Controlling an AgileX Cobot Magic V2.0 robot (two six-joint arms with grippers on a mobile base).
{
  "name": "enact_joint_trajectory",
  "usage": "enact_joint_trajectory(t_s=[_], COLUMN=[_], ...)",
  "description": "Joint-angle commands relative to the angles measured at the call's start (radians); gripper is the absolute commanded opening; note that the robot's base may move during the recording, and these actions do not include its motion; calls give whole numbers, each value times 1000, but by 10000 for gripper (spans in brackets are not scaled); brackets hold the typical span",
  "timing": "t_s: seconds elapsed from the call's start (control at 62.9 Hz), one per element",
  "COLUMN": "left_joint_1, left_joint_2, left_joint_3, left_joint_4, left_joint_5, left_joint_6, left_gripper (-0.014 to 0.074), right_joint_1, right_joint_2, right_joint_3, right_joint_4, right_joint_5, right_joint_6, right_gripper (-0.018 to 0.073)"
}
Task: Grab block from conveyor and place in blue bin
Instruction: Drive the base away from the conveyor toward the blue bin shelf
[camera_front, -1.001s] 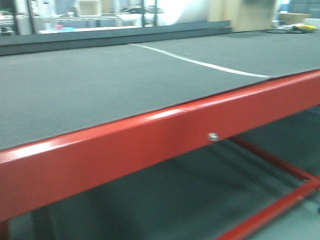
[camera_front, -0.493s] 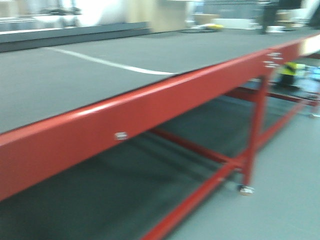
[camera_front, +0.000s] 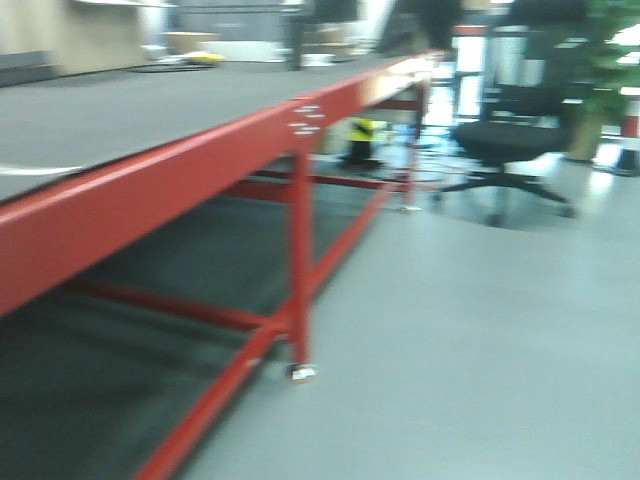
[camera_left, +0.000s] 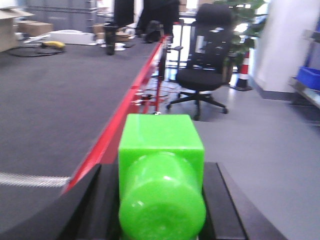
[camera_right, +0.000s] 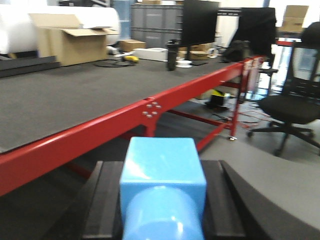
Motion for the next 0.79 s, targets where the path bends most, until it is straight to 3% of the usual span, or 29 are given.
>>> enact_joint_trajectory(t_s=[0.0,0.779], left_joint_1=[-7,-7], left_joint_2=[-5,-5], left_joint_3=[-1,-1], left_joint_4=[-8,-8], left_joint_5=[-14,-14], left_joint_6=[1,1], left_gripper=[-111,-111], right_joint_1=[3,3], right_joint_2=[-5,-5], right_joint_3=[3,3], right_joint_4=[1,1], right_joint_5=[-25,-25], right_joint_6=[-4,-4], right_gripper=[-162,-162])
